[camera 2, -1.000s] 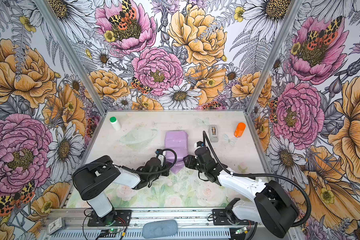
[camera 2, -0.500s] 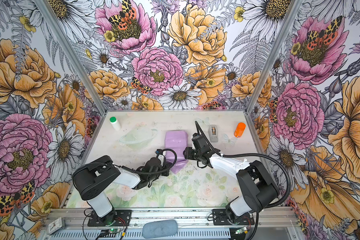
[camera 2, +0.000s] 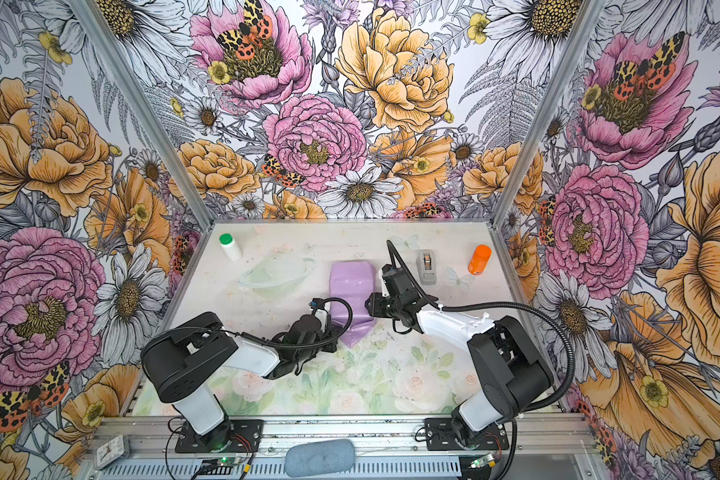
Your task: Wrap the gift box in paper
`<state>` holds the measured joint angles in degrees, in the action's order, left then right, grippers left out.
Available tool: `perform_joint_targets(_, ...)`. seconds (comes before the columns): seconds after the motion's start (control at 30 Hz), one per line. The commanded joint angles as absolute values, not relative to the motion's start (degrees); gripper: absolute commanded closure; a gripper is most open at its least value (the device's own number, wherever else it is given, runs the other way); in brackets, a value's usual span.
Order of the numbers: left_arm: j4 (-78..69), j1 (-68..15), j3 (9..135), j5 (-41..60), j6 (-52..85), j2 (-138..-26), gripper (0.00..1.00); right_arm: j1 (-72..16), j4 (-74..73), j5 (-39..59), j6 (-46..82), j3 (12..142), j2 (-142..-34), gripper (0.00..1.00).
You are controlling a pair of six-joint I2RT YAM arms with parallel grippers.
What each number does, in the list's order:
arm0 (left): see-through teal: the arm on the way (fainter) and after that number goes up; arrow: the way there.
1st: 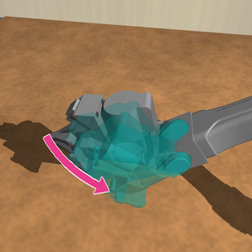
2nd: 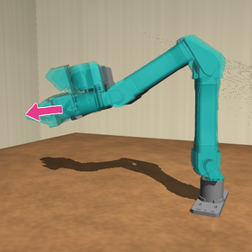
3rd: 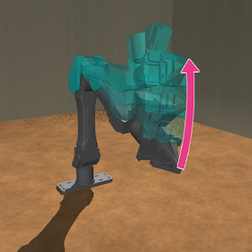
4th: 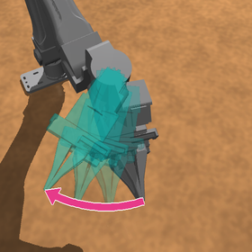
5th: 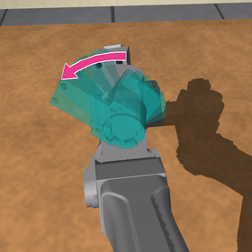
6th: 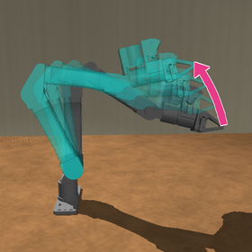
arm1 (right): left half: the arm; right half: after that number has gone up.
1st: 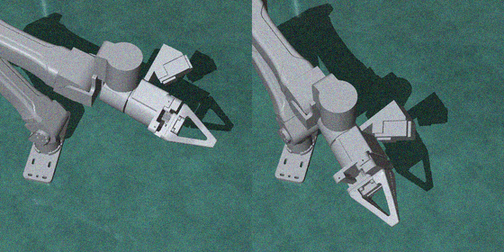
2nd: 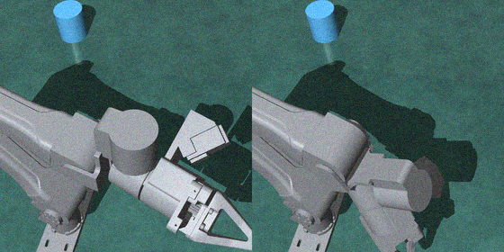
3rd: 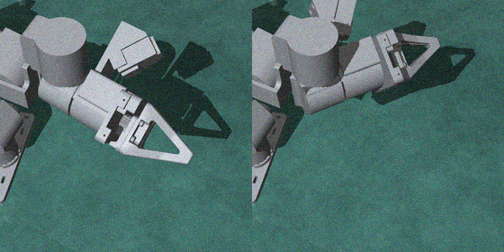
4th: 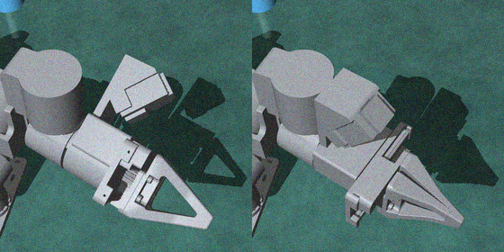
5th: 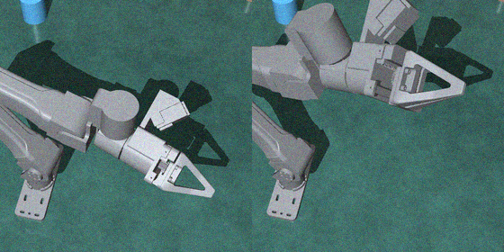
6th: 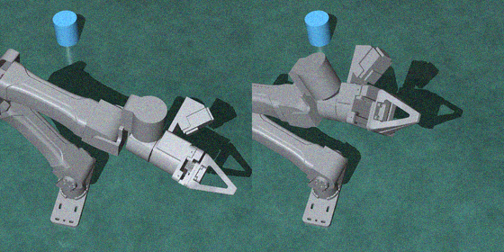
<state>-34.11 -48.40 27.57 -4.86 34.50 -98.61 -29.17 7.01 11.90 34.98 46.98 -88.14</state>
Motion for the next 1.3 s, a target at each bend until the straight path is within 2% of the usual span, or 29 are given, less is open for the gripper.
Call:
perform_joint_targets(0.0,-31.72,-49.62,29.97,-4.60,33.35,-100.73,0.90,-28.89,9.98,10.90,33.99,45.09,-88.97,0.59)
perform_joint_targets(0.6,-31.16,-46.33,25.76,-6.07,34.94,-98.09,0.90,-28.83,10.06,10.59,34.02,44.17,-87.98,0.61)
perform_joint_targets(1.27,-21.09,-50.52,28.65,1.77,32.82,-96.94,0.91,-28.83,10.05,10.91,33.93,44.48,-87.36,0.61)
